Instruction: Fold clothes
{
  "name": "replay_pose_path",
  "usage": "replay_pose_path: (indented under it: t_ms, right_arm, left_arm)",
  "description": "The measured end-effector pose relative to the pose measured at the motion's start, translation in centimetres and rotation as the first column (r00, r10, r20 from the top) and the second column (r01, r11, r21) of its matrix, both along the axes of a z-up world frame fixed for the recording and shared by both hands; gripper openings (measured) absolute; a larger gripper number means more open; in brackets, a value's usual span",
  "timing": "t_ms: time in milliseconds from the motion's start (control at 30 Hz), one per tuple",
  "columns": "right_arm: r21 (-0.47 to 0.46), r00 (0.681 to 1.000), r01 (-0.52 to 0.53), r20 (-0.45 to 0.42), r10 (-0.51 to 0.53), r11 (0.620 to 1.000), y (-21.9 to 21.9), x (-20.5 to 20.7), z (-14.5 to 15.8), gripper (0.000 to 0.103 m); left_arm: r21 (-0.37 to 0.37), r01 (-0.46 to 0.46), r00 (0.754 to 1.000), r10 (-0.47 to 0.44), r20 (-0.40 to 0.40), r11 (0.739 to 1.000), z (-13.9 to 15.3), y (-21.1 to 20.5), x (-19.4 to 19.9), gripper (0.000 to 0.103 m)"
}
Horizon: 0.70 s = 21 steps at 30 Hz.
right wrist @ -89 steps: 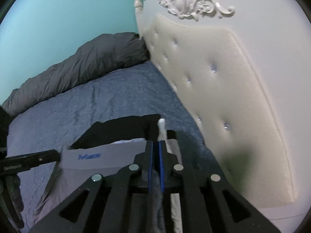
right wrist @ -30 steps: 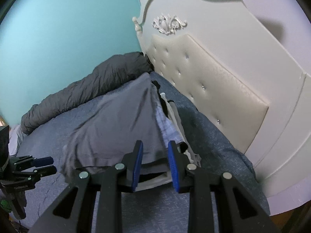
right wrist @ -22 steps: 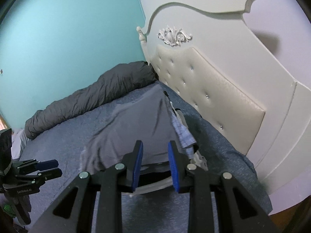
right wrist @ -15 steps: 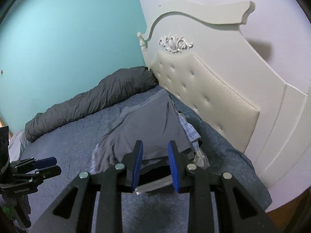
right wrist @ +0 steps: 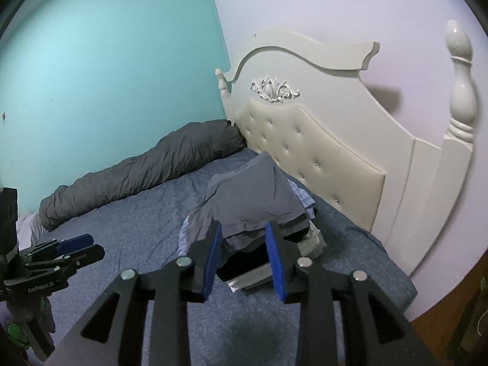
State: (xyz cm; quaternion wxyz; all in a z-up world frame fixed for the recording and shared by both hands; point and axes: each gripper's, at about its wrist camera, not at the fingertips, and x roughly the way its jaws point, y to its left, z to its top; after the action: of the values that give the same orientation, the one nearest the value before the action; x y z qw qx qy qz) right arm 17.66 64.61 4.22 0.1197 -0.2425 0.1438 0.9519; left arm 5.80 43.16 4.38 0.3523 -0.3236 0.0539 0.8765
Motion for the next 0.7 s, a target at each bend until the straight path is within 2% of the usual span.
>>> replay_pose_path:
  t_ms: [367,533,700]
  right_arm:
    - [0.031,1.000,0.018,-0.022,-0.017,0.999,-4.6,4.3,1.3,0.043]
    - [0.045,0.999,0.027,-0.033,-0.026,0.999,-6.0,6.0,1.1,0.059]
    - [0.035,0.997,0.057,-0.046,-0.056,0.998,-6.9,7.8,0.4,0.066]
  left_arm:
    - [0.021,0.001,0.999,0.000,-0.053,1.000,1.9,-3.0,3.3,0.071]
    - [0.041,-0.003,0.996,0.006,-0.084,0.999,2.7,-4.3,4.9,0.081]
    - [0.044,-0.005,0.993,0.010,-0.117,0.999,3.1,-5.3,6.3,0.087]
